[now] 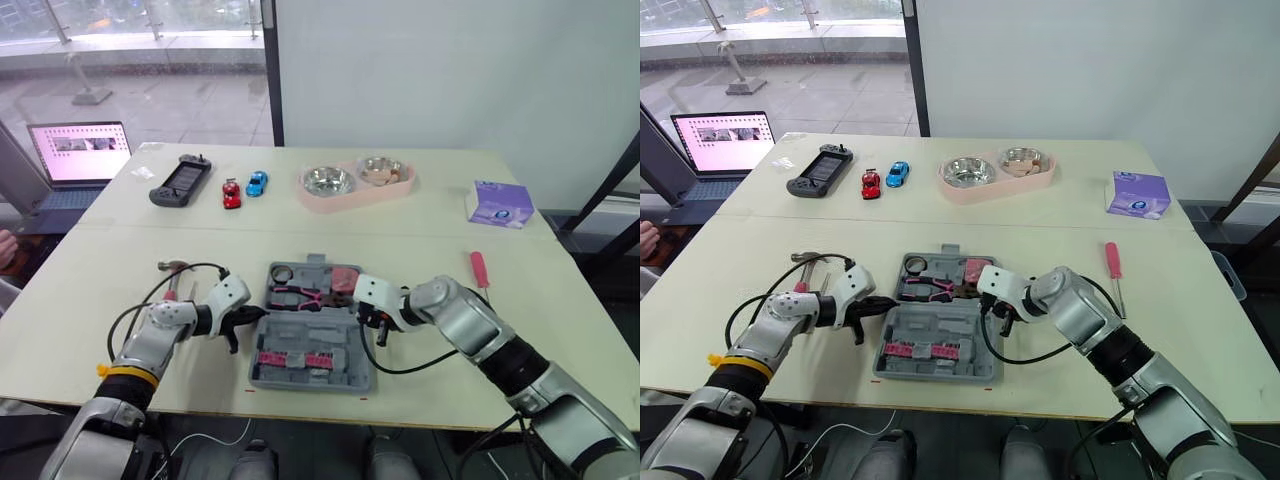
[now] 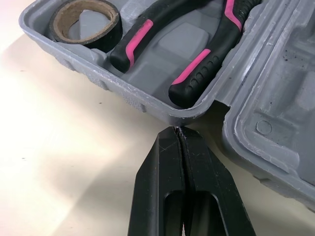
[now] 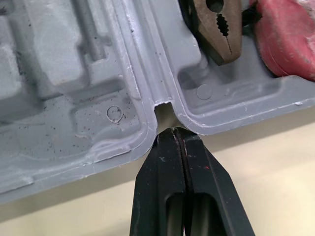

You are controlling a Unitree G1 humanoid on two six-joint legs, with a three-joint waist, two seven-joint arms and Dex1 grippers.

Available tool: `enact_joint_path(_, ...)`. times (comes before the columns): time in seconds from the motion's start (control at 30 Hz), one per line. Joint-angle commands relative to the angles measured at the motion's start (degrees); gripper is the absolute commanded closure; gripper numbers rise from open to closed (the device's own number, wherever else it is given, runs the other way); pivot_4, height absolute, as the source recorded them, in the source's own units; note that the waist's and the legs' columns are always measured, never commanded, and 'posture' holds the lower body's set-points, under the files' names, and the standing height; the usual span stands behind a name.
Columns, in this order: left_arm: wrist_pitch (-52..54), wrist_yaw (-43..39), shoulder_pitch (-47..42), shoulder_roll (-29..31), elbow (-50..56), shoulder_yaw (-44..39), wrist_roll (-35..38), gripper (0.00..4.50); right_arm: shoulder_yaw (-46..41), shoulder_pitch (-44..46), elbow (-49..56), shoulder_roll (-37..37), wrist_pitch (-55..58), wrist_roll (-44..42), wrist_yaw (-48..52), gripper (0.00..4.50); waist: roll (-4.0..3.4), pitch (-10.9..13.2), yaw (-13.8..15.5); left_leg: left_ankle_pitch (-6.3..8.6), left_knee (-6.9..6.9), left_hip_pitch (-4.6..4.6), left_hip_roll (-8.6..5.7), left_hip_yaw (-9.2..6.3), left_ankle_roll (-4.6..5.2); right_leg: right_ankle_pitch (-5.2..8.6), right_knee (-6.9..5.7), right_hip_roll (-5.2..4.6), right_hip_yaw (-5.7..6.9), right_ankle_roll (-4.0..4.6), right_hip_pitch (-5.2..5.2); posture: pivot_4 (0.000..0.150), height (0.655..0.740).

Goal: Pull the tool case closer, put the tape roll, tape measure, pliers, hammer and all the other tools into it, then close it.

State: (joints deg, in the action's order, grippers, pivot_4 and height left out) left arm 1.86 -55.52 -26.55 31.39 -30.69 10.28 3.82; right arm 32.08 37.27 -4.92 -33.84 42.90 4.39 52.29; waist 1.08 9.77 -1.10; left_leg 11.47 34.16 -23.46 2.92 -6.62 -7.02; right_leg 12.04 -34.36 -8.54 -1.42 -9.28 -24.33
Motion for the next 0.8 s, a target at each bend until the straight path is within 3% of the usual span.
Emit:
enact_joint_path(0.03,-0.25,0.43,0.41,0.09,1.08,-1.12,-0.16,4.46,-2.02,1.33,1.42,0.36,-0.54,0.28,0.15,4.50,0.00,0.00,0.03,0.00,-0.01,0.00,0.00,0.00,0.00,0.00,0.00,0.00,0.00,0.01,0.00,0.150,0.7400)
enact_joint_path(0.8,4.10,-0.56,6.26,-0.71,10.28,-0.10,0.44,4.46,-1.09,-1.59,5.75,0.04,3.08,0.27,1.39,4.50,-0.01,0.00,0.17,0.00,-0.06,0.00,0.00,0.00,0.00,0.00,0.02,-0.01,0.00,0.02,0.00,0.150,0.7400)
